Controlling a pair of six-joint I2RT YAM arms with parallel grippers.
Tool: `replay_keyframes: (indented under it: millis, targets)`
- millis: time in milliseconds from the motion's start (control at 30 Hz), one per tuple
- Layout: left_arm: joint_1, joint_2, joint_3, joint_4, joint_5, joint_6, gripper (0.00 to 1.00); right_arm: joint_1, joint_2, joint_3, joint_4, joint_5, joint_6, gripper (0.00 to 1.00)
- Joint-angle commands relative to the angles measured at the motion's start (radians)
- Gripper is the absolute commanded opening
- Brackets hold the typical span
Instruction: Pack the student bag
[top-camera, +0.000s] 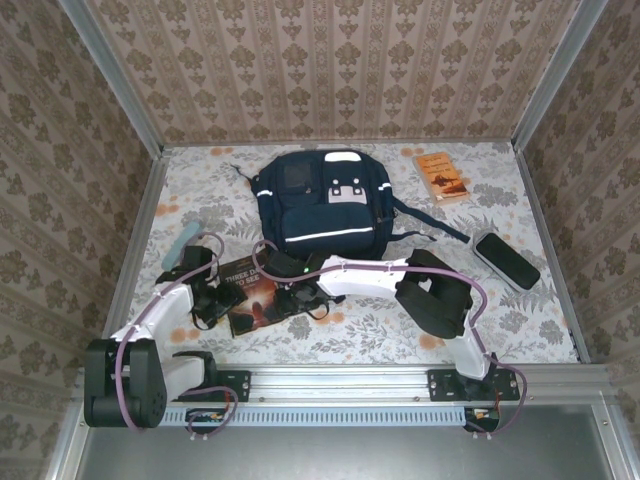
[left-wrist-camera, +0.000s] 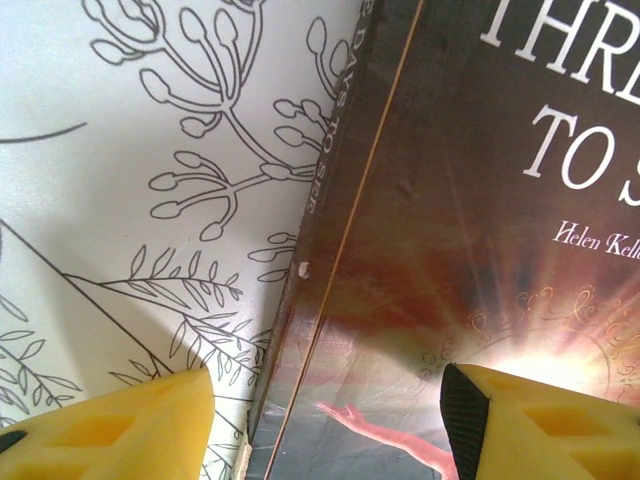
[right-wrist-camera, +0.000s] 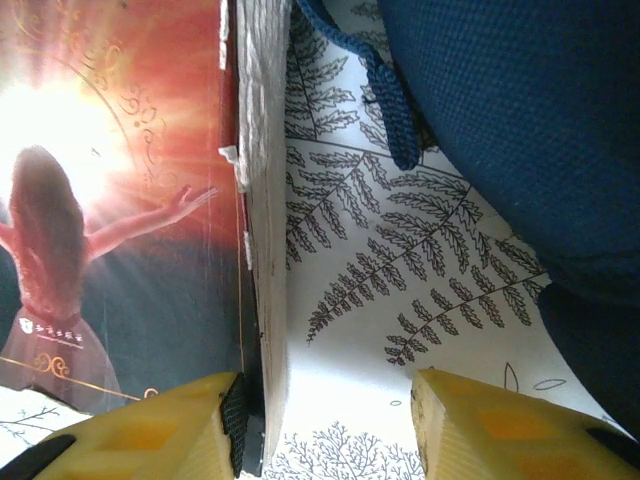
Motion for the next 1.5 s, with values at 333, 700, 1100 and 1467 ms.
replay_keyframes:
  millis: [333,700,1100,1467]
  targets:
    - [-0.044,0.047,-0.049,0.101,0.186,0.015,0.63,0.005,0.089,-0.053,-0.038,-0.005,0.013,0.28]
    - [-0.092,-0.020,-0.037,0.182,0.399,-0.016,0.58,-0.014,0.067,-0.124,0.050,-0.060,0.009,0.22]
    - [-0.093,-0.219,-0.004,0.161,0.540,-0.086,0.55,-0.037,0.040,-0.163,0.108,-0.128,-0.010,0.19]
    - [-0.083,-0.224,0.016,0.088,0.452,-0.079,0.37,-0.047,0.023,-0.171,0.126,-0.157,-0.004,0.17]
